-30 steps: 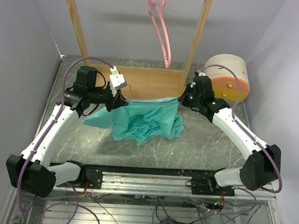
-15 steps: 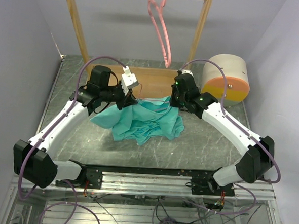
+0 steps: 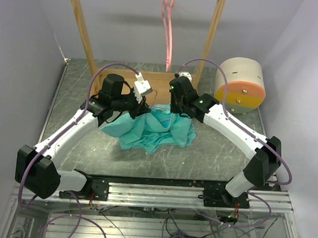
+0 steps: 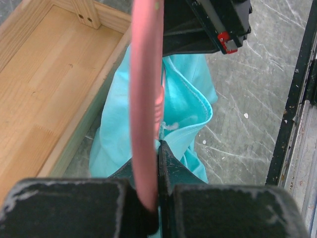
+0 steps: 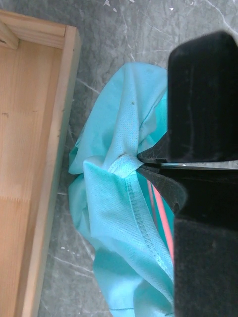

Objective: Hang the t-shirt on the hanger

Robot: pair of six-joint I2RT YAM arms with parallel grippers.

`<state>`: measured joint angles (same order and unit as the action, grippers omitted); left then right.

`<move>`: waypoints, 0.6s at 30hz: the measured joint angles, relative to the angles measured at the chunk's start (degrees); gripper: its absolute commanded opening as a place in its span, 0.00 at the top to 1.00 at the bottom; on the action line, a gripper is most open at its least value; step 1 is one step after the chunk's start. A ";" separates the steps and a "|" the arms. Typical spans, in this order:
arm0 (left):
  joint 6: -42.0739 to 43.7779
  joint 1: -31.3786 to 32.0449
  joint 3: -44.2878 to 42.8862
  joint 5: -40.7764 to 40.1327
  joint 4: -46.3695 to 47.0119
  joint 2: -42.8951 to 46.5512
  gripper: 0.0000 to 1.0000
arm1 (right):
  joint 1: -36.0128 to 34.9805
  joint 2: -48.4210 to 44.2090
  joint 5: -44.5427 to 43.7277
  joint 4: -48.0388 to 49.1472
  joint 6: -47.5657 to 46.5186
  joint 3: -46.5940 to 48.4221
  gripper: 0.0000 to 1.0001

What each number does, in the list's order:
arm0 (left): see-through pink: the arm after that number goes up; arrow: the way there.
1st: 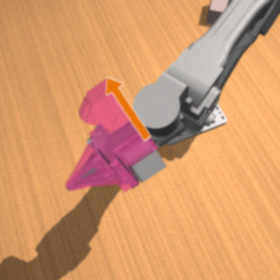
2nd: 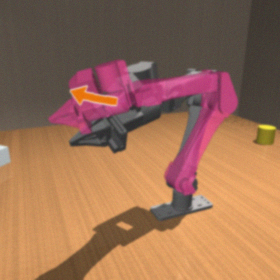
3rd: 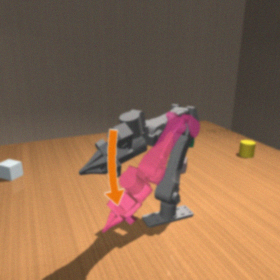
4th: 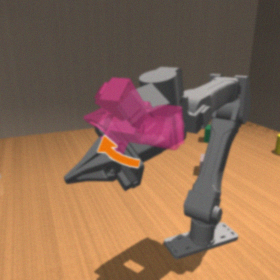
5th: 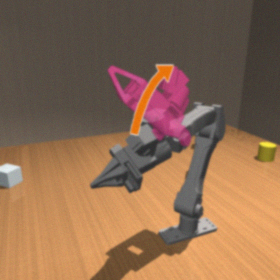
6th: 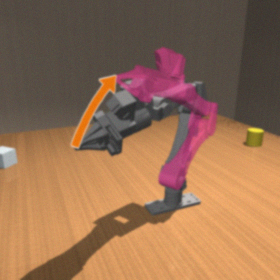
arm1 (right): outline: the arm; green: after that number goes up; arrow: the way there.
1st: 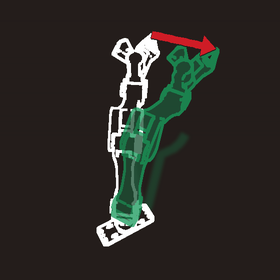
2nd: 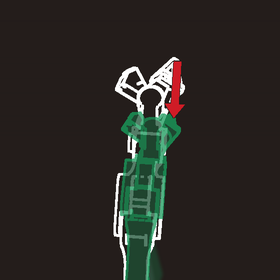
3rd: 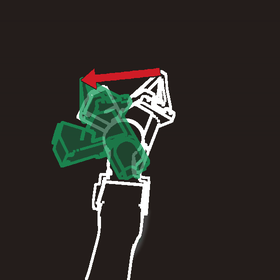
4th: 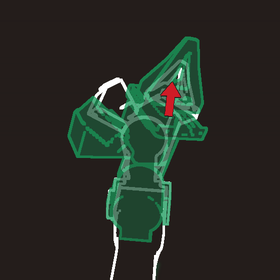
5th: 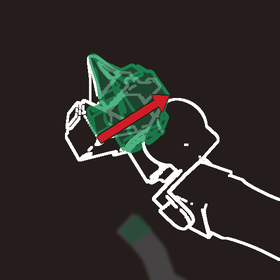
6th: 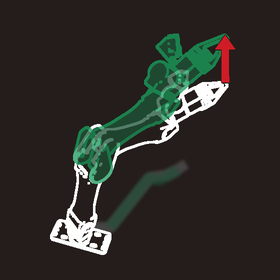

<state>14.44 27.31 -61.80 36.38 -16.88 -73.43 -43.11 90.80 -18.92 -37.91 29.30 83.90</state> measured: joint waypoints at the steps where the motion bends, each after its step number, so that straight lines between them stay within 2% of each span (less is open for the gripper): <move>1: -0.07 0.09 0.00 -0.07 0.07 -0.09 0.93 | -0.22 0.22 -0.17 -0.15 0.00 0.00 1.00; 18: -0.94 0.24 0.98 -0.04 0.31 0.85 0.93 | -6.38 0.81 -2.01 -1.53 -0.39 3.39 1.00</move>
<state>13.50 27.55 -60.82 36.34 -16.58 -72.58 -49.50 91.61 -20.93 -39.44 28.91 87.29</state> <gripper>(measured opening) 0.108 0.009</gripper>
